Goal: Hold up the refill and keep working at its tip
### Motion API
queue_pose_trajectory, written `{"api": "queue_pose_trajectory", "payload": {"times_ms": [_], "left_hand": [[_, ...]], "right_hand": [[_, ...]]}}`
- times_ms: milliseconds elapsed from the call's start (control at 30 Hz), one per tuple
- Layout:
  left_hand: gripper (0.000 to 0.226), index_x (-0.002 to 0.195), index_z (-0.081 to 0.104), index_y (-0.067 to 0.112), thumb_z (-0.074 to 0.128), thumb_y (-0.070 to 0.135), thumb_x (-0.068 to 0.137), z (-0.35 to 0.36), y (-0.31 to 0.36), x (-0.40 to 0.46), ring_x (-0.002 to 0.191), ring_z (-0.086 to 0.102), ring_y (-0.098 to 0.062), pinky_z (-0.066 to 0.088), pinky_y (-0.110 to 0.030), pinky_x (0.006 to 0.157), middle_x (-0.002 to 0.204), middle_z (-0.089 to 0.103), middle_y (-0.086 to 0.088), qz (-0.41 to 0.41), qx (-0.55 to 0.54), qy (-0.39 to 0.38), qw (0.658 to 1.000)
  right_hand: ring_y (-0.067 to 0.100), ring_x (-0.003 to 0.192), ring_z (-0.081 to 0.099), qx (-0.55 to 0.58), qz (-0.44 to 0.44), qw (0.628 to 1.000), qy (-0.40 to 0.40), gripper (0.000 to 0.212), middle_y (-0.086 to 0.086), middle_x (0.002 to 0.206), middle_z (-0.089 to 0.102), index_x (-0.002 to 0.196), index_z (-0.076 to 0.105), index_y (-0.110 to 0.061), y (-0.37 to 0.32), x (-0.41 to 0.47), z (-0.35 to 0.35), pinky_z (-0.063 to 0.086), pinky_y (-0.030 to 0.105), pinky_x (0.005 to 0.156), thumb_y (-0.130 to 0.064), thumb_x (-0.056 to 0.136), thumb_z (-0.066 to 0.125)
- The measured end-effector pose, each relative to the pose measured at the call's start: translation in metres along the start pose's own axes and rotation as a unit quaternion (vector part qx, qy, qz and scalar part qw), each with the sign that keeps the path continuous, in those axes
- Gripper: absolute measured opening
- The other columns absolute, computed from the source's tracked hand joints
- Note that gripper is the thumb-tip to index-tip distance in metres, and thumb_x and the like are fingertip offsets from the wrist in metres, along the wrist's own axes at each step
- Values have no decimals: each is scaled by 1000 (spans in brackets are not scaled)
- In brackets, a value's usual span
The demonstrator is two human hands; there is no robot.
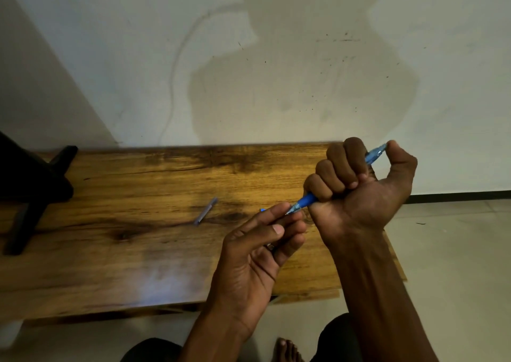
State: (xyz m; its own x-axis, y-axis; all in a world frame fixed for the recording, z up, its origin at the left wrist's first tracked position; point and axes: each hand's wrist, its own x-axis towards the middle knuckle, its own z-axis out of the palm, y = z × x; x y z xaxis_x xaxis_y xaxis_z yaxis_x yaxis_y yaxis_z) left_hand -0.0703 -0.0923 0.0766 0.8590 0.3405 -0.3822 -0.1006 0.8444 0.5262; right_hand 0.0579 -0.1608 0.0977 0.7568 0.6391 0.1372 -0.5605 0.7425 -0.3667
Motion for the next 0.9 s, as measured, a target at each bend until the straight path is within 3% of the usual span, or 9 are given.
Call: {"api": "queue_pose_trajectory", "payload": {"times_ms": [900], "left_hand": [[32, 88, 81, -1, 55, -4, 69, -2, -1, 0, 72, 78, -24, 62, -26, 60, 87, 78, -22, -2, -2, -14, 1000]], "right_hand": [[9, 39, 13, 14, 7, 1000, 2, 54, -7, 48, 19, 55, 24, -20, 0, 1, -4, 12, 21, 39, -54, 97, 17]]}}
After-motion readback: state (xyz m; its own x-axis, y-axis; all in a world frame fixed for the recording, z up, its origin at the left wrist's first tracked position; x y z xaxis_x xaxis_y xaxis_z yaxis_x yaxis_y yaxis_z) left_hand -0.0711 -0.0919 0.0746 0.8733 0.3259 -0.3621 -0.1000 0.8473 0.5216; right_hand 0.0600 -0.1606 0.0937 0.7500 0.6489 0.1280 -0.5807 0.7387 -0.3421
